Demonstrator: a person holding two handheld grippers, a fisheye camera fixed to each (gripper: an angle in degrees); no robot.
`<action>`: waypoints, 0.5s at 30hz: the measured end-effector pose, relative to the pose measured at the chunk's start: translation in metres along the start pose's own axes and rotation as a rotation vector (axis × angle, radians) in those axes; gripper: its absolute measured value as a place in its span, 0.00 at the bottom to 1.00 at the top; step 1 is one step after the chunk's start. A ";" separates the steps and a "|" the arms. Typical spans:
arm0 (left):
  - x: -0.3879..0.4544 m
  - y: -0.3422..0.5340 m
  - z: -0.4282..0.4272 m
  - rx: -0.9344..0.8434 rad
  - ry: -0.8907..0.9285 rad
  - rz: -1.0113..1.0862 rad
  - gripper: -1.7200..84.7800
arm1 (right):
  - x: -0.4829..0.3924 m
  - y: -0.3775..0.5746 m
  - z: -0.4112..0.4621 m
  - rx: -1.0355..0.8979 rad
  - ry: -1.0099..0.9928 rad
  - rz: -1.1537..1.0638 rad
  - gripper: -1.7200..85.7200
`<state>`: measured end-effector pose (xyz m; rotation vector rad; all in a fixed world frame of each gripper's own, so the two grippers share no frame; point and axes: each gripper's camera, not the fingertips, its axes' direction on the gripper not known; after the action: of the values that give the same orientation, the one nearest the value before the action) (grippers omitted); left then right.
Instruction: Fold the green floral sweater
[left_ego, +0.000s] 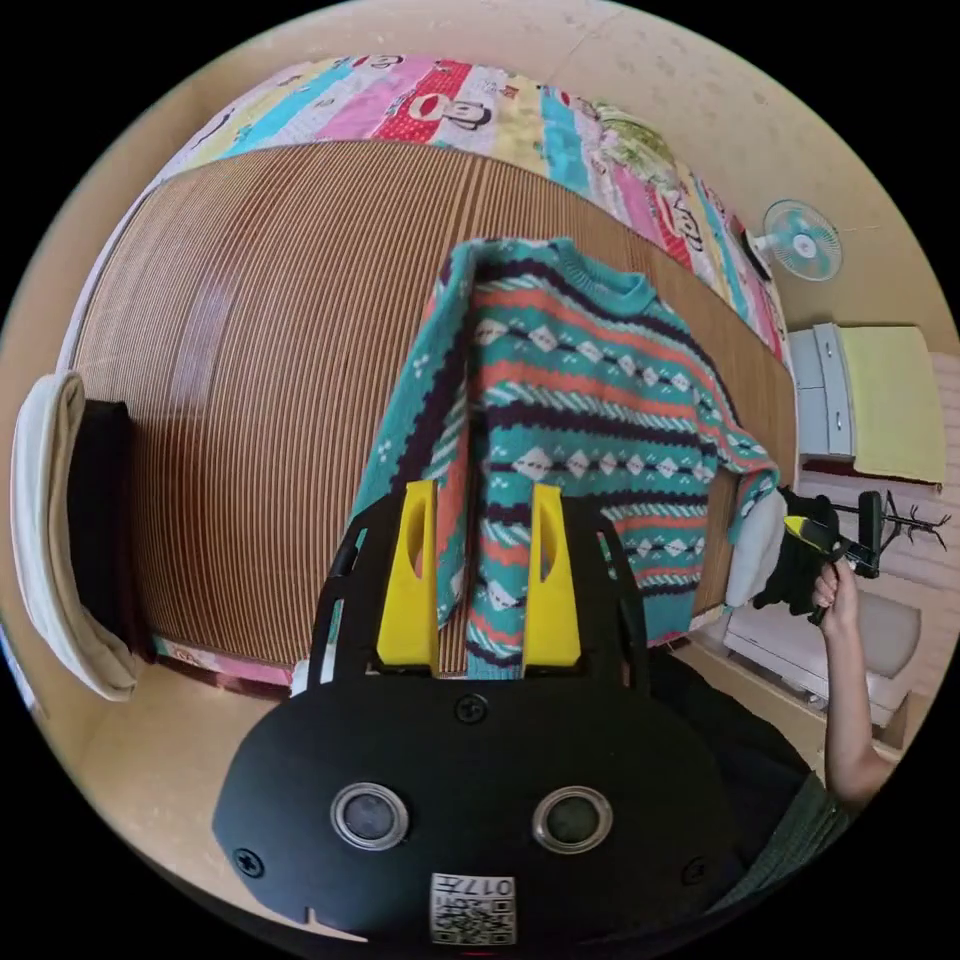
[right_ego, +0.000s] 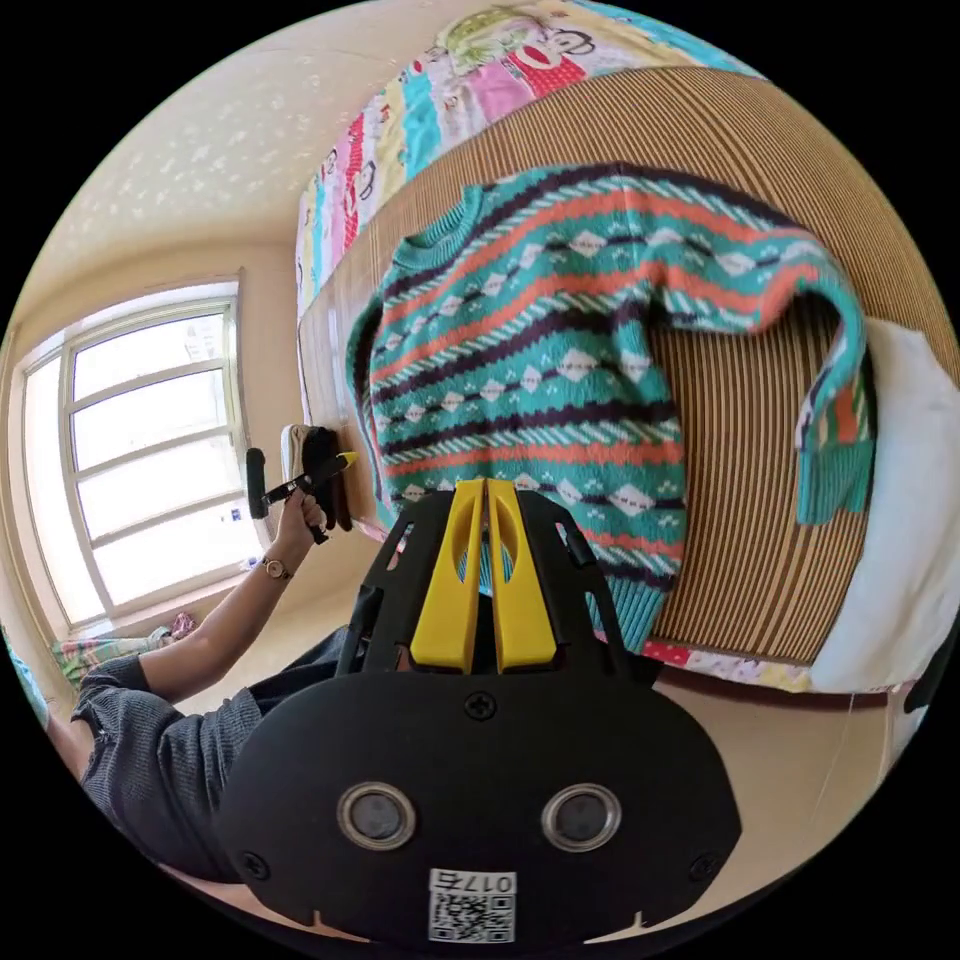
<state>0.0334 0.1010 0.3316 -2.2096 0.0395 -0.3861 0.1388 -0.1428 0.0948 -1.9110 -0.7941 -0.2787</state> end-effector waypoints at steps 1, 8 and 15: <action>-0.005 0.001 0.010 -0.019 -0.021 -0.027 0.18 | 0.009 0.004 0.010 -0.029 -0.021 0.025 0.03; -0.062 -0.029 0.039 -0.119 0.060 -0.176 0.20 | 0.038 -0.009 0.037 -0.165 -0.024 0.139 0.02; -0.107 -0.113 -0.023 -0.319 0.229 0.062 0.08 | 0.039 -0.034 0.028 -0.214 0.015 0.170 0.03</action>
<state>-0.0872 0.1711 0.4051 -2.4580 0.3117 -0.6328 0.1426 -0.0935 0.1258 -2.1610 -0.6063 -0.2819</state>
